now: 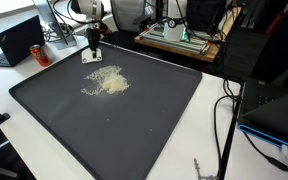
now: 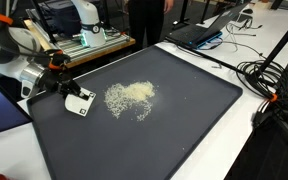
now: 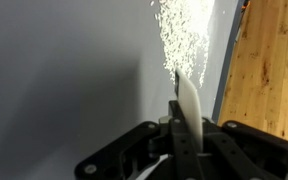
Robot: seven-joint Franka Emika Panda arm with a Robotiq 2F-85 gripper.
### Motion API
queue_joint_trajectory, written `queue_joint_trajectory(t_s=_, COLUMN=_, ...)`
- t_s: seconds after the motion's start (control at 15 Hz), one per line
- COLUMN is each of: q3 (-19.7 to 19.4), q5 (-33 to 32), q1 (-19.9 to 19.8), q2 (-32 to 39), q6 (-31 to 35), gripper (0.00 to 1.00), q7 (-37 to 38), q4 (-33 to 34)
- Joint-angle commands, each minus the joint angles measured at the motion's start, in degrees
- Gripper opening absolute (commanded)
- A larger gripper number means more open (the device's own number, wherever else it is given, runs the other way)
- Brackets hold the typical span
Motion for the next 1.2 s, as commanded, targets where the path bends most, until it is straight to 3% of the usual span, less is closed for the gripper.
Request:
queue_joint_trajectory(t_s=0.0, q3=-2.24, q5=-2.47, q1=3.76, q2=-6.01, q6=5.39, gripper=0.01, q7=-1.42, q4=-4.31)
queue_joint_trajectory(t_s=0.53, q3=-1.90, q5=-14.97, q1=11.90, q2=-20.01, q6=24.35, gripper=0.01, q7=2.17, q4=-11.97)
queue_joint_trajectory(t_s=1.13, q3=5.10, q5=-30.94, q1=18.46, q2=-34.81, q6=50.51, gripper=0.01, q7=3.42, q4=-22.72)
